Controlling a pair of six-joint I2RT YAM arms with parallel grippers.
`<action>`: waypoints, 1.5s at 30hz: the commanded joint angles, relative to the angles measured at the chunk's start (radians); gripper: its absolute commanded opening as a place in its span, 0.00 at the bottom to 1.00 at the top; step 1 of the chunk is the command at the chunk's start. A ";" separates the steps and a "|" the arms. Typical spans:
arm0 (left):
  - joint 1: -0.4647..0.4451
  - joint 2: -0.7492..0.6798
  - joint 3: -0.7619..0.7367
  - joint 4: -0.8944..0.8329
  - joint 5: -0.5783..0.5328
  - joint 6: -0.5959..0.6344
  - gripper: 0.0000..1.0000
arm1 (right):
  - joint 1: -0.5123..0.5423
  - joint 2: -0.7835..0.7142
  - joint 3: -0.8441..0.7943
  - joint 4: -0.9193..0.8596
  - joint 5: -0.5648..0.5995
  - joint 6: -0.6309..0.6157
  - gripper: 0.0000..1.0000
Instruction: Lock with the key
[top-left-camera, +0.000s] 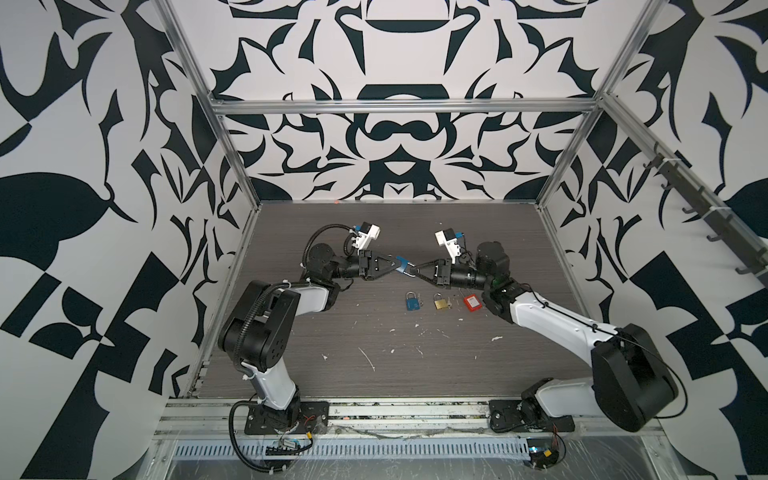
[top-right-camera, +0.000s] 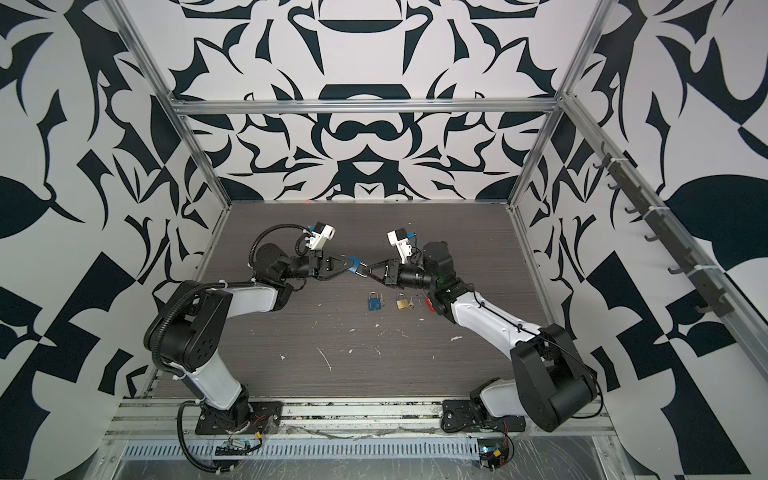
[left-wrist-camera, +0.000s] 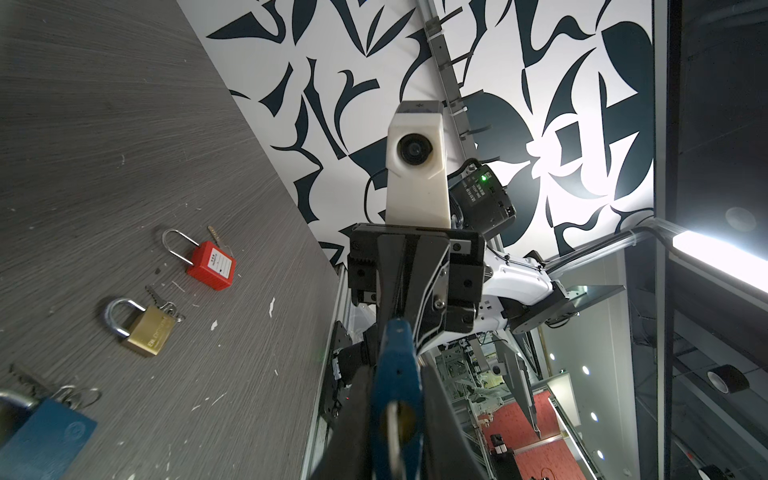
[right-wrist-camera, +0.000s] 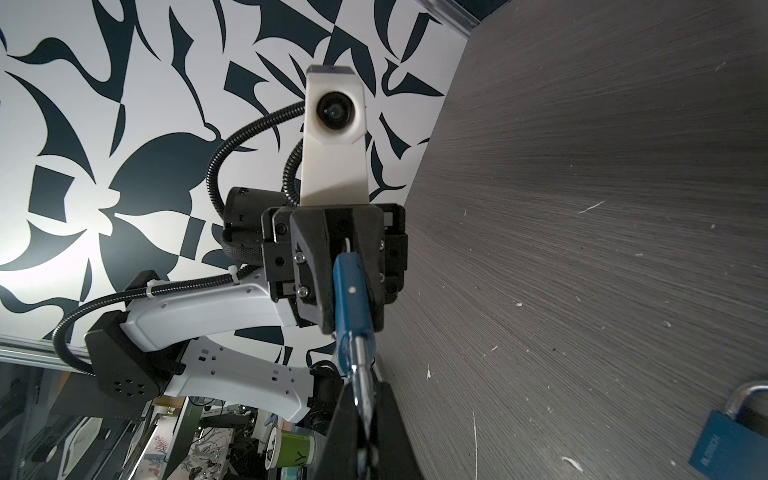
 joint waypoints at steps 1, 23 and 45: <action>-0.017 -0.043 0.002 0.050 -0.001 -0.006 0.00 | 0.000 -0.018 0.034 0.028 0.025 -0.026 0.00; -0.152 -0.036 -0.021 0.049 -0.045 0.019 0.00 | 0.023 0.027 0.111 0.063 0.102 -0.075 0.00; 0.059 -0.094 -0.138 -0.059 -0.107 0.098 0.52 | 0.027 0.017 0.129 0.003 0.011 -0.072 0.00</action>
